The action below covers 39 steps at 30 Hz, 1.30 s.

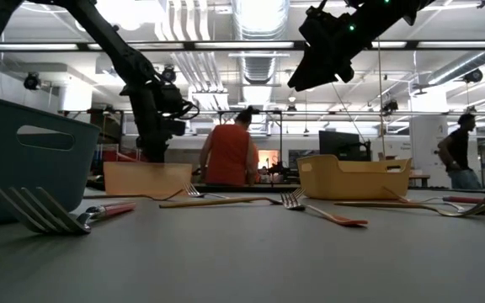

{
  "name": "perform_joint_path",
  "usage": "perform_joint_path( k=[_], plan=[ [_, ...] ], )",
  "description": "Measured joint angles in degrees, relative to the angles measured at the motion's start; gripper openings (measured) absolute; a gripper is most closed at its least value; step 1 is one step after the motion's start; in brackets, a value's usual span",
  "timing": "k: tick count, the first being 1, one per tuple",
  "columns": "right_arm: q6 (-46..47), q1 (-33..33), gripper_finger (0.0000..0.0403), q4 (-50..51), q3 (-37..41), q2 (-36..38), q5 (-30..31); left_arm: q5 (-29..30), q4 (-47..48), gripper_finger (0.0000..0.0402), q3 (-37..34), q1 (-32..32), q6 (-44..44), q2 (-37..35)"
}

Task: Sort silverware by color (type)
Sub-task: Put the orange fork into the orange bin

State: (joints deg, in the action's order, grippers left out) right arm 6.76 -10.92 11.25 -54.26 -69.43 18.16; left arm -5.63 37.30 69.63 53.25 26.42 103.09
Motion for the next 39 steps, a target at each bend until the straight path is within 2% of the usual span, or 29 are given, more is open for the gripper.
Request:
perform_joint_path(
  k=[23,39],
  plan=[
    [0.0,0.0,0.0160,0.0,0.1,0.0,0.0,0.0,-0.4,0.0000,-0.2,0.0,-1.4,0.0],
    [0.0,0.0,0.0160,0.0,0.1,0.0,0.0,0.0,-4.9,0.0000,-4.8,0.0,-1.4,0.0]
  ],
)
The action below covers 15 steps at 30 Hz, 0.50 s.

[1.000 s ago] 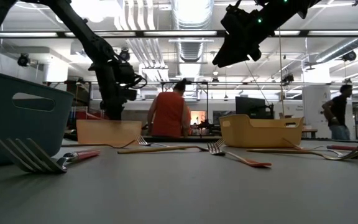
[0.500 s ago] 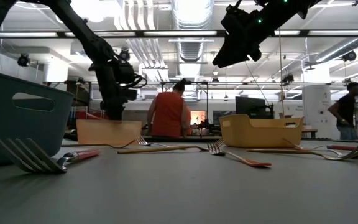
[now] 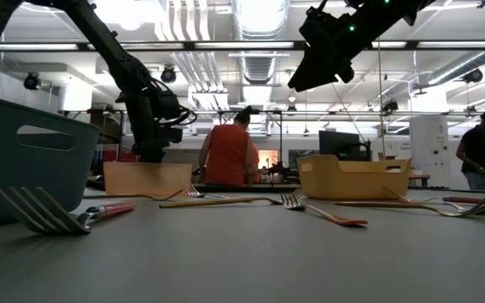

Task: Sort silverware by color (type)
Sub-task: Put the orange fork into the orange bin

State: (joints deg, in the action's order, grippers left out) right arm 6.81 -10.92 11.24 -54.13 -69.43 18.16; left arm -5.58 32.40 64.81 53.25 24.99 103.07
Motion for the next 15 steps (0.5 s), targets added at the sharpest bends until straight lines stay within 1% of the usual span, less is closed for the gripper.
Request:
perform_joint_path(
  k=[5,11,15],
  plan=[
    [0.0,0.0,0.0160,0.0,0.0,0.0,0.0,0.0,-1.4,0.0001,0.0,0.0,0.0,0.0],
    [0.0,0.0,0.0160,0.0,0.0,0.0,0.0,0.2,-2.4,0.0016,0.0,0.0,0.0,0.0],
    [0.0,0.0,0.0160,0.0,0.0,0.0,0.0,0.2,-2.4,0.0019,0.0,0.0,0.4,0.0]
  ],
)
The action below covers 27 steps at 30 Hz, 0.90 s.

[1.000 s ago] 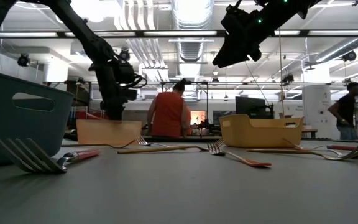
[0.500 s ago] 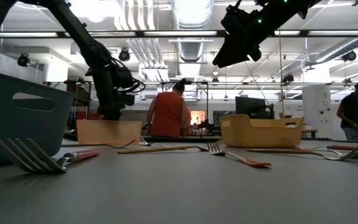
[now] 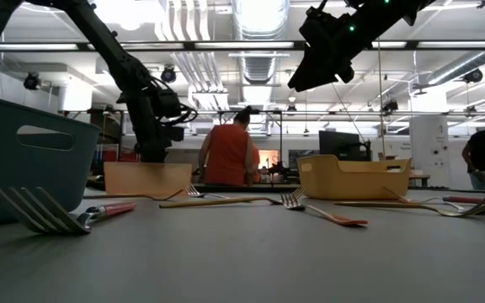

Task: Sort silverware by color (type)
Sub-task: Put the orange fork into the orange bin, then put the gold fork into the yellow bin

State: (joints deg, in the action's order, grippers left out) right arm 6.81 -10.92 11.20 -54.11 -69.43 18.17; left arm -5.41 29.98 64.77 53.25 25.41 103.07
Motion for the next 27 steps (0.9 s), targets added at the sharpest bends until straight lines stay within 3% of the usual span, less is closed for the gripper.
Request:
perform_joint_path(
  k=[16,27],
  plan=[
    [0.7,0.0,0.0160,0.0,0.0,0.0,0.0,0.1,1.7,0.0020,0.0,-0.9,-5.0,-0.9],
    [5.3,0.1,0.0160,0.9,0.0,0.0,-0.1,-0.1,2.2,0.0001,-0.9,-5.1,-11.6,-10.4]
  ],
)
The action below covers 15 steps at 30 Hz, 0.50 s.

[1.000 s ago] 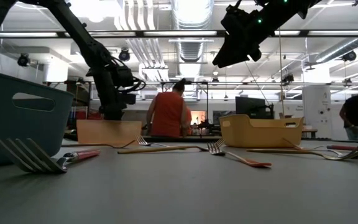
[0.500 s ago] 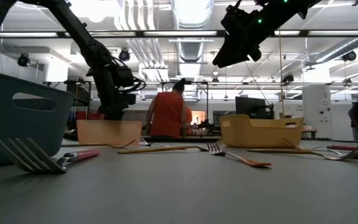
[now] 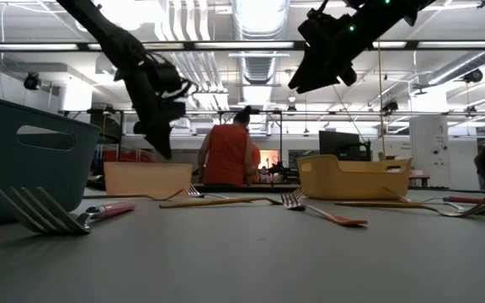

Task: Sort silverware by color (type)
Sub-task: Put the gold fork into the yellow bin

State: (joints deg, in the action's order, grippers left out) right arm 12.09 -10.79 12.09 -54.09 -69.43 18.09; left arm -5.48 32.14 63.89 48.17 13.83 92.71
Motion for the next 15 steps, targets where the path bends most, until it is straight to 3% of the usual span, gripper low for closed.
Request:
perform_joint_path(
  k=[15],
  plan=[
    [6.2,0.0,0.0160,2.2,2.0,0.0,0.0,0.2,-15.2,0.0001,-17.6,-25.3,-13.7,-23.9]
  ],
)
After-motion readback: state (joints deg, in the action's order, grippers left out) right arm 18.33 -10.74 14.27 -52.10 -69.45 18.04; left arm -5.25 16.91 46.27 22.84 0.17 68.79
